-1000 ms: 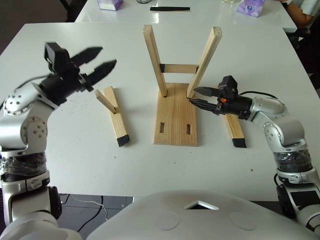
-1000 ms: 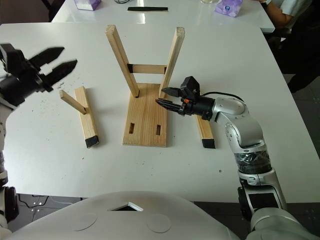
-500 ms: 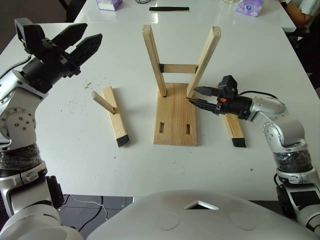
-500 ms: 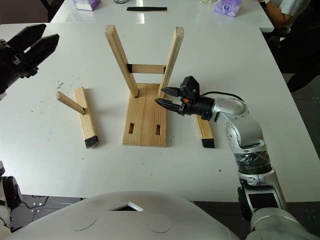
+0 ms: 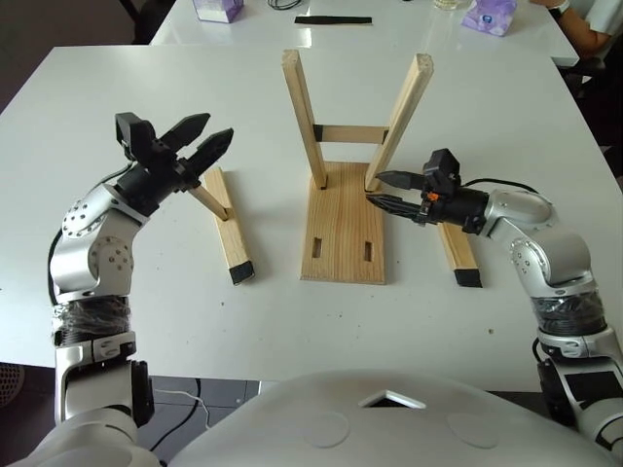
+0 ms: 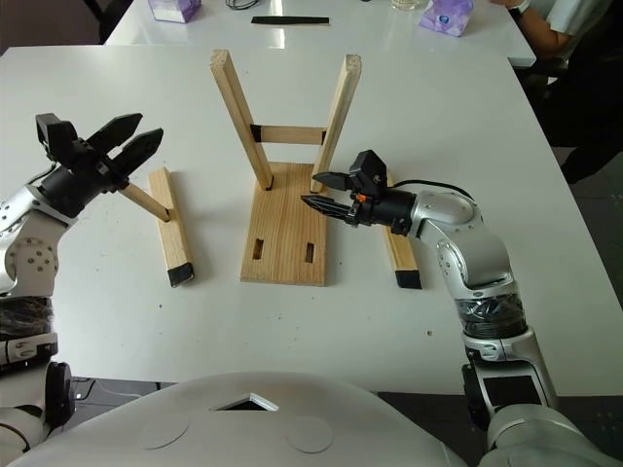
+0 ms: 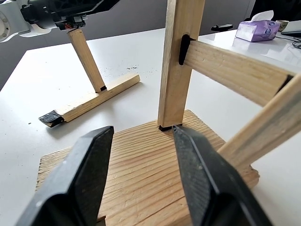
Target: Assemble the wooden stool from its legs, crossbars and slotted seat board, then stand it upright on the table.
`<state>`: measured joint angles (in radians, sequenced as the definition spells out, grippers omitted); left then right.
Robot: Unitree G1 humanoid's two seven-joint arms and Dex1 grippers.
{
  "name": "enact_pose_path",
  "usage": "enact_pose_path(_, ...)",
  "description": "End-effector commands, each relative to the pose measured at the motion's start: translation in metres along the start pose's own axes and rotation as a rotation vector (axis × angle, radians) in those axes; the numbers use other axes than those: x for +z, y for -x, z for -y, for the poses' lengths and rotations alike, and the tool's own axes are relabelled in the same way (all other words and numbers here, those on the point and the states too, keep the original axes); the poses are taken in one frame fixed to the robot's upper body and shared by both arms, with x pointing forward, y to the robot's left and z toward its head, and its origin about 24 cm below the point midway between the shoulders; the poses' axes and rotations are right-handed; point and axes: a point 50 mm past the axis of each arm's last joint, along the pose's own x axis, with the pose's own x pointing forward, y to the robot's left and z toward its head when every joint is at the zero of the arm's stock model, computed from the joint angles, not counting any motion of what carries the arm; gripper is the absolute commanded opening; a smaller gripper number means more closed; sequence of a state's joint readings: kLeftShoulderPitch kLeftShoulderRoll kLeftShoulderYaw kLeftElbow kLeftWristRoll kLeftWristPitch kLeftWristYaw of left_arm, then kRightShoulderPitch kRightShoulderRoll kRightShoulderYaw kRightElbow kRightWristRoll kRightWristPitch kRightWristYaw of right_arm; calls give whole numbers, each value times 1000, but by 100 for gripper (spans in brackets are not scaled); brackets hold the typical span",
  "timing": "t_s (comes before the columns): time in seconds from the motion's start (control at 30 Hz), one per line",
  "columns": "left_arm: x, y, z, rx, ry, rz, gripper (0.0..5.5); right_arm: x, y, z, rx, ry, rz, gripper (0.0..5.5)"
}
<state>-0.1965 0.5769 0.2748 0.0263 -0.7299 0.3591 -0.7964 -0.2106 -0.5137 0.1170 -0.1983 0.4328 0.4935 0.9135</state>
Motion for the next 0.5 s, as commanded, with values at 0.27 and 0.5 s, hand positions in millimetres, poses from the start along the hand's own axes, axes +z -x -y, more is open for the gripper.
enact_pose_path(0.27,16,-6,92,-280,-203,-221,300,2,2,-3,-30,-9,29,231)
enact_pose_path(0.5,-97,67,94,-129,-228,-641,300,-4,9,-7,-62,-30,27,231)
